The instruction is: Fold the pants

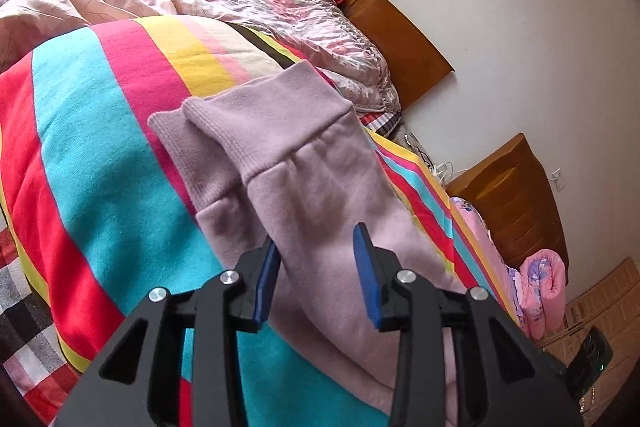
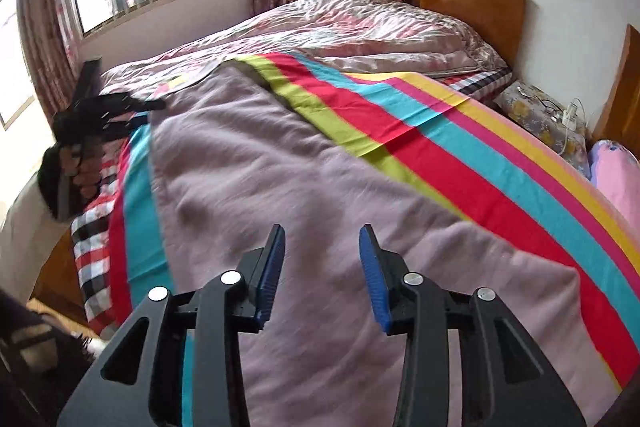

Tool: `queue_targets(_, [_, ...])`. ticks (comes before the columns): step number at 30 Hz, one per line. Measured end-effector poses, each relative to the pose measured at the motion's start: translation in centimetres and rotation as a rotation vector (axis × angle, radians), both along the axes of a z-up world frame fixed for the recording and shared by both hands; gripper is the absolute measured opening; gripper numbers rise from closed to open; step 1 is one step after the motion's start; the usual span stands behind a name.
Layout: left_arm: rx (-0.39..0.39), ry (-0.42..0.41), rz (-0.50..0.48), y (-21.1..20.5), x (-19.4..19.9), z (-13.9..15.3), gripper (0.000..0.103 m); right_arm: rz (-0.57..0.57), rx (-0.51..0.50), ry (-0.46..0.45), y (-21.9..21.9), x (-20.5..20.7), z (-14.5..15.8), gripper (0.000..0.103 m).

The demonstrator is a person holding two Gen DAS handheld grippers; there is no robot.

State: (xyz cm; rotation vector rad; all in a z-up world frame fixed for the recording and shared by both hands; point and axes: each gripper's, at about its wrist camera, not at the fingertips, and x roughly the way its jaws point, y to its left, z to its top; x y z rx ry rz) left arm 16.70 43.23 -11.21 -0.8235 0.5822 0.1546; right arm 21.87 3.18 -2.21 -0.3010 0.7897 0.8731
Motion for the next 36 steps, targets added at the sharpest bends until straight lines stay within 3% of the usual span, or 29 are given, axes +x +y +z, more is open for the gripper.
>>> queue_targets(3, [-0.017, 0.009, 0.001, -0.7, 0.3, -0.5, 0.041, 0.091, -0.010, 0.010, 0.6, -5.2, -0.3, 0.026])
queue_targets(6, [-0.028, 0.018, 0.002, -0.8, 0.5, -1.1, 0.041, 0.109, -0.050, 0.030, 0.7, -7.5, -1.7, 0.021])
queue_targets(13, [-0.025, 0.035, -0.008, -0.5, 0.8, -1.2, 0.041, 0.144, -0.131, 0.048, 1.3, -8.5, -4.5, 0.019])
queue_targets(16, [-0.019, 0.043, -0.006, -0.7, 0.8, -1.1, 0.042, 0.157, -0.219, -0.002, 2.2, -8.7, -5.7, 0.020])
queue_targets(22, [0.016, 0.060, -0.007, -1.5, 1.0, -0.9, 0.042, 0.192, -0.270, -0.062, 2.6, -9.0, -6.1, 0.020])
queue_targets(23, [0.030, 0.065, -0.008, -1.6, 1.1, -0.9, 0.040, 0.196, -0.273, -0.068, 2.7, -9.1, -6.1, 0.019])
queue_targets(25, [0.085, 0.093, 0.002, -2.0, 1.2, -0.8, 0.017, 0.199, -0.280, -0.096, 2.7, -9.3, -6.1, 0.011])
queue_targets(27, [0.097, 0.085, -0.006, -1.8, 1.1, -0.8, 0.008, 0.193, -0.278, -0.114, 2.5, -9.5, -6.0, 0.004])
queue_targets(30, [0.105, 0.062, -0.017, -1.6, 0.8, 0.5, 0.006, 0.172, -0.184, -0.078, 1.4, -8.8, -4.1, 0.003])
queue_targets(33, [0.167, 0.013, -0.016, -1.9, -0.2, 4.0, 0.006, 0.186, -0.089, -0.064, 0.2, -8.8, -0.4, 0.003])
queue_targets(36, [0.223, 0.083, -0.021, -1.9, 0.5, 3.7, 0.006, 0.210, -0.115, -0.035, 0.0, -9.0, -0.9, 0.003])
